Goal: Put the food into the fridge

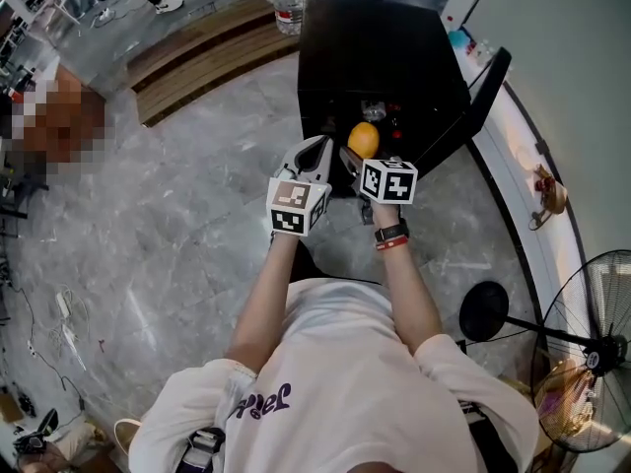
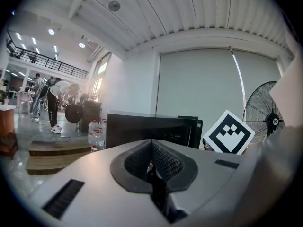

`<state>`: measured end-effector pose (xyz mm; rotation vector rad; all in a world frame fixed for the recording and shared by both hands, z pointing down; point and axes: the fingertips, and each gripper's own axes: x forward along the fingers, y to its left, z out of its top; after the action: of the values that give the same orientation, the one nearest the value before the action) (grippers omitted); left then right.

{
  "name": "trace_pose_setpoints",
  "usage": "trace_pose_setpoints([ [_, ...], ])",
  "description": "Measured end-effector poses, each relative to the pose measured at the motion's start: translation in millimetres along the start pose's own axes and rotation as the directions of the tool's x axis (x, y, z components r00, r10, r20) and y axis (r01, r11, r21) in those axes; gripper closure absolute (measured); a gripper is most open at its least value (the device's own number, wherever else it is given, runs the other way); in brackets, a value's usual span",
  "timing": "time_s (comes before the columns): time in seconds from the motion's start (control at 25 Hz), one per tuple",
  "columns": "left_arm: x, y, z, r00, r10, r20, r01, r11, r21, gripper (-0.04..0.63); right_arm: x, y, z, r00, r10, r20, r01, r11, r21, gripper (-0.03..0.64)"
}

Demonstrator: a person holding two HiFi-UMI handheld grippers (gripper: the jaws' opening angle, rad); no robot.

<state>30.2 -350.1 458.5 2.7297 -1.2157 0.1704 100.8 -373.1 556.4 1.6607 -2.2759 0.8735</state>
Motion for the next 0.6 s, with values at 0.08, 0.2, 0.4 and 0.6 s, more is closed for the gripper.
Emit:
trace_pose_setpoints([
  [0.08, 3.2, 6.6, -1.4, 1.0, 0.003, 0.0, -0.003, 1.0, -0.007, 0.578, 8.7, -3.5, -3.2, 1.0, -0.006, -0.013, 0.005, 1.0, 0.0, 0.278],
  [0.2, 8.0, 13.0, -5.6, 1.0, -0.002, 0.003, 0.002, 1.0, -0.012, 0.578, 22.1, -8.6, -13.0, 0.999, -0.02, -0.039, 0.02, 1.0, -0.003, 0.278],
  [0.4, 14.9, 23.5, -12.3, 1.0, -0.013, 0.008, 0.013, 1.0, -0.006, 0.578, 46.6, -9.3, -18.6, 0.999, -0.015, -0.043, 0.015, 1.0, 0.003, 0.276],
  [0.6, 15.9, 30.6, -25.8, 1.0, -0.015, 0.006, 0.015, 1.0, 0.006, 0.578, 64.7, -16.0, -27.7, 0.999, -0.023, -0.038, 0.023, 1.0, 0.0, 0.276],
])
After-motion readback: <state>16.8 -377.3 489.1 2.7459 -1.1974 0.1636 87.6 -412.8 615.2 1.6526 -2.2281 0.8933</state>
